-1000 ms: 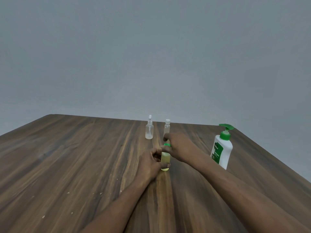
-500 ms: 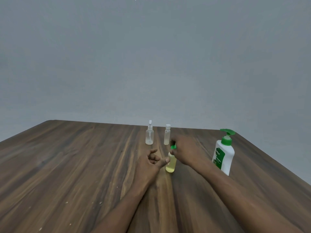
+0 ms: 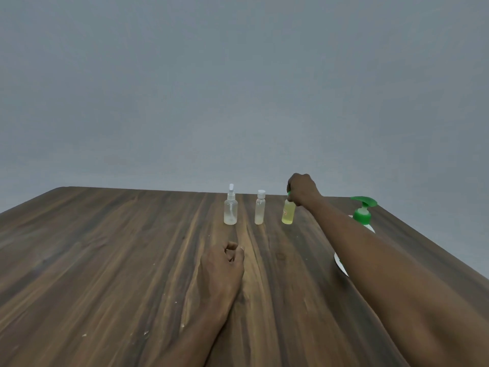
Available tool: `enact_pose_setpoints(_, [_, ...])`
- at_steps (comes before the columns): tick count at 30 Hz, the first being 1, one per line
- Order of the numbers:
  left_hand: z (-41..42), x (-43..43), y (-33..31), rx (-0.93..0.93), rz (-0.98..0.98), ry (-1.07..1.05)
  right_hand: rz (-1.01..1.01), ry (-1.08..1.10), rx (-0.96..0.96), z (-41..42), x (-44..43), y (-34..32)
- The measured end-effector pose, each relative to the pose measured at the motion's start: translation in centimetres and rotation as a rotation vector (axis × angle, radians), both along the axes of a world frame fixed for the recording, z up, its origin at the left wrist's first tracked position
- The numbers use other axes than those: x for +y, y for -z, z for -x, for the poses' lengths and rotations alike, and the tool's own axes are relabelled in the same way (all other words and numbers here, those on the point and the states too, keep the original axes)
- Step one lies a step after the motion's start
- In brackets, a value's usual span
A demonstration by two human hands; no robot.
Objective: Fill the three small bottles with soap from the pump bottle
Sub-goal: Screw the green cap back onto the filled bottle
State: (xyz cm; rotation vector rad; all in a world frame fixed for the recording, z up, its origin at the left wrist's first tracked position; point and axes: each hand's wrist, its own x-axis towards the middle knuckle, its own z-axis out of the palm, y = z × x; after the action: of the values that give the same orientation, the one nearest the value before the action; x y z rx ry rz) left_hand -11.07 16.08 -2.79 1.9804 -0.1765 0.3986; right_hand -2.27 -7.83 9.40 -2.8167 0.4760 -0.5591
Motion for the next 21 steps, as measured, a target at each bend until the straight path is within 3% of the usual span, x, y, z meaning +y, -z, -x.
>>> enact_pose_setpoints(16, [0.0, -0.1, 0.1, 0.014, -0.066, -0.052, 0.022, -0.002, 0.15, -1.7, -1.3, 0.8])
enact_pose_setpoints(21, [-0.1, -0.1, 0.2, 0.034, -0.072, -0.054, -0.031, 0.044, 0.023, -1.8, -1.7, -0.3])
